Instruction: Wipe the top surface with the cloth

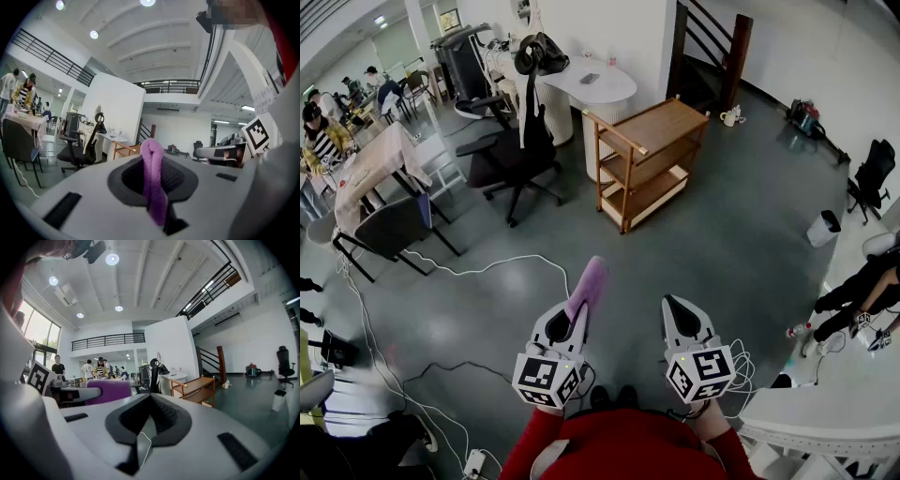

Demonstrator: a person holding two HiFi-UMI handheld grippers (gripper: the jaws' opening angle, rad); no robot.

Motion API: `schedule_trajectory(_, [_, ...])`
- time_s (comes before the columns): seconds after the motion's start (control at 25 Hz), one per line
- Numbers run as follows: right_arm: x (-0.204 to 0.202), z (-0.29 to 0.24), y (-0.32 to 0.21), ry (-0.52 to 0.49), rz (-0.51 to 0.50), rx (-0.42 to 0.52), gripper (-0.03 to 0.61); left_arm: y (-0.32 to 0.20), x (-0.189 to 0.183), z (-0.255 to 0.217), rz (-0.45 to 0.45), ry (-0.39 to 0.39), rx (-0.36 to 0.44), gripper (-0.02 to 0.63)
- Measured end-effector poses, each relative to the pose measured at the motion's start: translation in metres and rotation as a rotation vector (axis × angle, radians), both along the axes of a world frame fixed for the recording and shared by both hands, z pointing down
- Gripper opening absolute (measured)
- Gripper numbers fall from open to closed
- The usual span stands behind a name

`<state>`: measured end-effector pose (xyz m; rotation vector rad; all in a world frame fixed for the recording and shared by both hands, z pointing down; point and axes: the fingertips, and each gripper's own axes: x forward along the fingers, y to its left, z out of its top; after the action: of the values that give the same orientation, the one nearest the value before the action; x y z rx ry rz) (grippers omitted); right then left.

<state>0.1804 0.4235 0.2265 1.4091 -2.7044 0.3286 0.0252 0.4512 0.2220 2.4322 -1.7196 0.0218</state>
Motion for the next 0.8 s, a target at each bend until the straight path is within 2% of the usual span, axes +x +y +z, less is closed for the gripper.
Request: schedule_trajectory(0.8, [-0.01,0.006,0.001,0.011,-0.009,-0.019,0.003,0.002,-0.011,0.006,-0.017,-0.003,-0.017,0.049])
